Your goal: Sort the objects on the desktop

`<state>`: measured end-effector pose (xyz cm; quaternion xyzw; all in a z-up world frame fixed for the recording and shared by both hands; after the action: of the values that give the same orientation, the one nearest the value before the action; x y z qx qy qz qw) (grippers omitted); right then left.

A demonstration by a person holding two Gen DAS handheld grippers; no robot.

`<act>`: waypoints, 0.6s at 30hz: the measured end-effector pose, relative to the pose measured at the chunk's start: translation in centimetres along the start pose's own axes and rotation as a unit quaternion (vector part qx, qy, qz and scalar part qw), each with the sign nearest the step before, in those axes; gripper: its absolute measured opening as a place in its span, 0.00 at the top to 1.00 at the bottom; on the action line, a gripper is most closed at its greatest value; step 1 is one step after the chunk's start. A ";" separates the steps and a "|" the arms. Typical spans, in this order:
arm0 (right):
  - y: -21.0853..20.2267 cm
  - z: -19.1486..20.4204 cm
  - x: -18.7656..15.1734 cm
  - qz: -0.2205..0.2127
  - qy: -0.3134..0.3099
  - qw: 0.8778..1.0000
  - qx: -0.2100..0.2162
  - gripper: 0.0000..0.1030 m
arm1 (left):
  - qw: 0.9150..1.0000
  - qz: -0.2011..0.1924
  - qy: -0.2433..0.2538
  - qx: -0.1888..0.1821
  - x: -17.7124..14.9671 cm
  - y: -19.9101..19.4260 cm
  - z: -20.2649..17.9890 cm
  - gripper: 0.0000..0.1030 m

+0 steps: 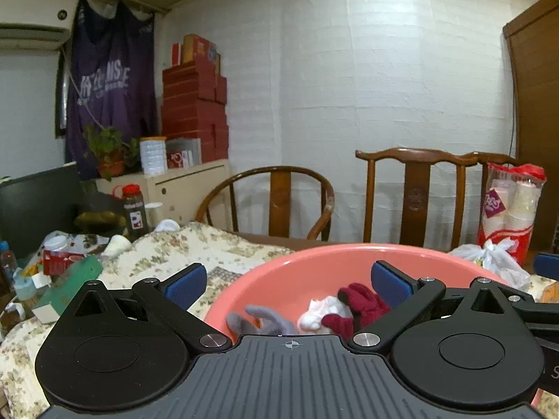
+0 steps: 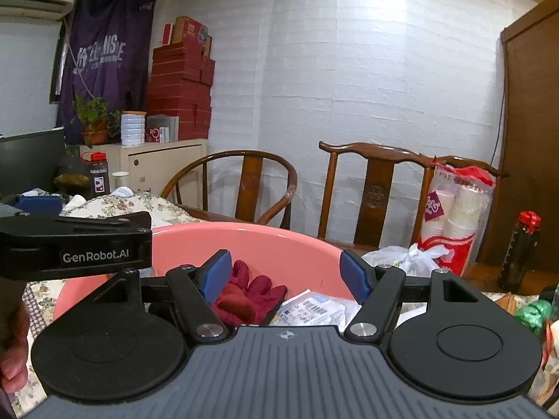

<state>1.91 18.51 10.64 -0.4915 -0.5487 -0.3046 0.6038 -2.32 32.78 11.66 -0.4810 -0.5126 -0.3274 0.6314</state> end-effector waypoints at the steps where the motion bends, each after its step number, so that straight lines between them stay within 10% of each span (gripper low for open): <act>1: -0.2 0.0 -0.2 0.000 0.002 1.000 0.002 0.29 | 1.000 0.001 0.003 0.002 -0.3 -0.1 0.0 0.00; 18: -4.4 -0.2 -3.3 -0.025 0.027 0.999 -0.015 0.27 | 1.000 -0.004 0.003 0.003 -3.1 -4.5 -0.5 0.00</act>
<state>-2.76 16.32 8.59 -0.4781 -0.5397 -0.3413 0.6030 -7.03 30.58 9.89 -0.4758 -0.5136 -0.3301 0.6332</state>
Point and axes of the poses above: each gripper's, at about its wrist camera, not at the fingertips, and y roughly the way its jaws point, z to its left, x to its top, the point moved 5 cm from there along y, roughly the way its jaws point, and after that the axes turned 10 degrees about -x, right-handed, at the moved point
